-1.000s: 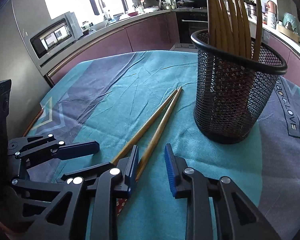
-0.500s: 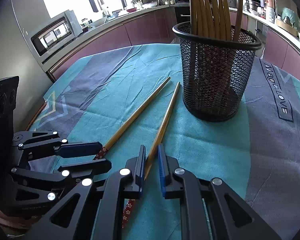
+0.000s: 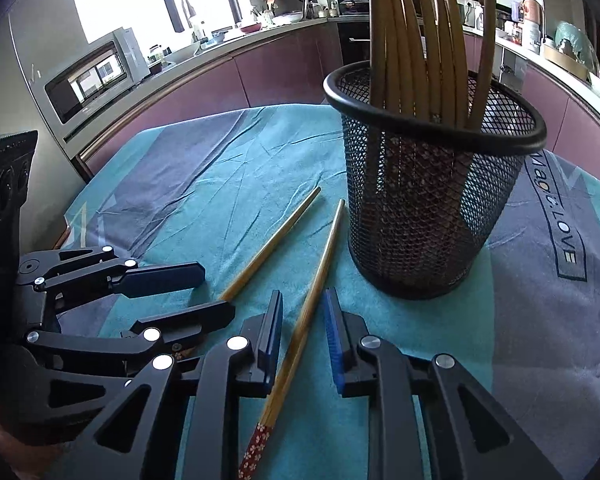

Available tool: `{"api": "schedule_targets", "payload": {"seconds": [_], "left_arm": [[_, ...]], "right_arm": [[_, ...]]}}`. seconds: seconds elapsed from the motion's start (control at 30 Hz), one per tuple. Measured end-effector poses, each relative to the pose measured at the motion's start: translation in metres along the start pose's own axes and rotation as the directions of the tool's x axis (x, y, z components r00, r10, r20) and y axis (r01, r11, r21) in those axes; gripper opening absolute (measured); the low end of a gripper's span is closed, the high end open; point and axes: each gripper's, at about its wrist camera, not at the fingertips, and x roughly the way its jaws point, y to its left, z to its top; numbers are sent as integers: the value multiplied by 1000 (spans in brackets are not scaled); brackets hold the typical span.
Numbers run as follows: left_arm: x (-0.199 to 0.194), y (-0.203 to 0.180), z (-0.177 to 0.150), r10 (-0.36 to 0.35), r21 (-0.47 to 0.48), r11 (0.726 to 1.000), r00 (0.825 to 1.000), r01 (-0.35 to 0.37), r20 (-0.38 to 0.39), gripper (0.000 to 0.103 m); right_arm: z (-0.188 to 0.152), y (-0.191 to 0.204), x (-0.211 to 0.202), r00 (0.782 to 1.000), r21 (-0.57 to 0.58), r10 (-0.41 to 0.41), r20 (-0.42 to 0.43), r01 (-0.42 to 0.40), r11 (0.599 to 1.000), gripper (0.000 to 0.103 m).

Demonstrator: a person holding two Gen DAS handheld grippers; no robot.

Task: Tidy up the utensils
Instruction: 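Close the left tool on a red-tipped chopstick while the right tool grasps the other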

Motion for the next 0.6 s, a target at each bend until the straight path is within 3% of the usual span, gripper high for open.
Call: {"api": "schedule_targets", "payload": {"seconds": [0.3,0.6], "left_arm": [[10,-1,11,22,-5,1000,1000,-22,3,19],[15,3,18,14,-33,999,1000,-14,-1,20]], "right_arm": [[9,-1,9,1000,-8,-28,8,28,1000,10],[6,-4,4,1000,2,-3,2,3,1000,5]]}}
